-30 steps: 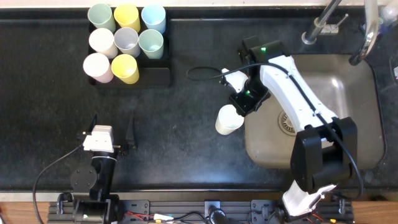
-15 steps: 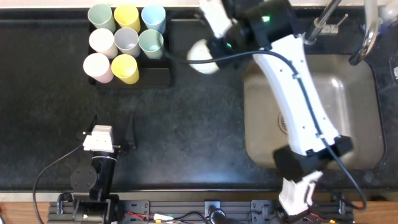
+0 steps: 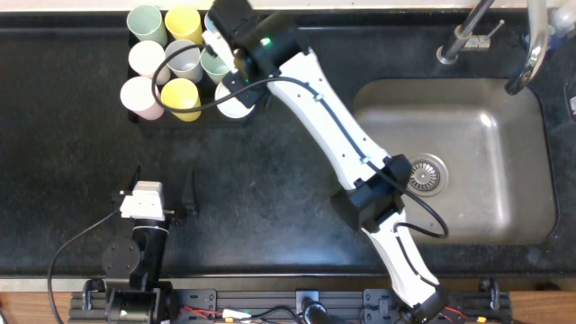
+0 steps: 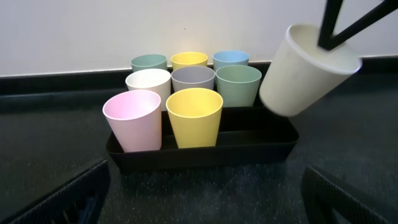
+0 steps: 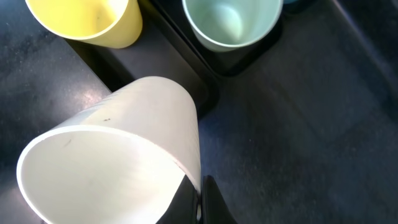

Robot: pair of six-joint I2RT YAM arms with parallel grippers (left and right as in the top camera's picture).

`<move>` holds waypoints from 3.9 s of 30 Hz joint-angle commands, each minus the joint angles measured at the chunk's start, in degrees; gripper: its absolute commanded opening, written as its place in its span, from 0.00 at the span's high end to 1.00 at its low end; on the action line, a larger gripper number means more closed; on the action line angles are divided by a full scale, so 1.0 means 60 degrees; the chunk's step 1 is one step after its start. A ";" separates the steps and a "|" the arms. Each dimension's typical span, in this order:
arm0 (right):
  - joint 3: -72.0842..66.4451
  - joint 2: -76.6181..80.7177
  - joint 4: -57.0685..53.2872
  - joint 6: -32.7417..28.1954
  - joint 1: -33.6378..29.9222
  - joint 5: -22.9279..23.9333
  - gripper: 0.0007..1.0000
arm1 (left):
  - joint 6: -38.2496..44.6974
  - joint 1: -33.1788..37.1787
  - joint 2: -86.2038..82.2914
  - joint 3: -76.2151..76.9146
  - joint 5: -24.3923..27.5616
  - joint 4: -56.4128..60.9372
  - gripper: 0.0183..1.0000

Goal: Store Cups

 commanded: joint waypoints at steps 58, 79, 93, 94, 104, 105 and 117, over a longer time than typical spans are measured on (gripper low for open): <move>0.0259 0.1566 0.0976 -0.0321 0.0047 -0.0339 0.96 | 0.0113 0.0055 -0.0113 -0.0036 0.0058 -0.0007 0.00; -0.0047 0.1566 0.1137 -0.0386 0.0004 -0.0277 0.48 | 0.0113 0.0055 -0.0113 -0.0036 0.0058 -0.0007 0.00; 0.0474 0.1534 0.1734 0.0066 -0.0120 0.1253 0.00 | 0.0113 0.0055 -0.0113 -0.0036 0.0058 -0.0004 0.00; 0.0769 0.1486 0.1738 0.0109 -0.0226 0.1381 0.00 | 0.0109 0.0055 -0.0113 -0.0036 0.0058 -0.0007 0.00; 0.4207 0.0361 0.0113 0.1228 -0.1967 0.1472 0.00 | 0.0109 0.0055 -0.0113 -0.0036 0.0058 -0.0004 0.00; 0.4375 0.0087 -0.0372 0.1446 -0.2280 0.1464 0.00 | 0.0113 0.0055 -0.0113 -0.0036 0.0058 -0.0007 0.00; 0.1402 -0.4579 -0.1443 0.2204 -0.5384 0.1708 0.00 | 0.0109 0.0055 -0.0113 -0.0036 0.0058 -0.0004 0.00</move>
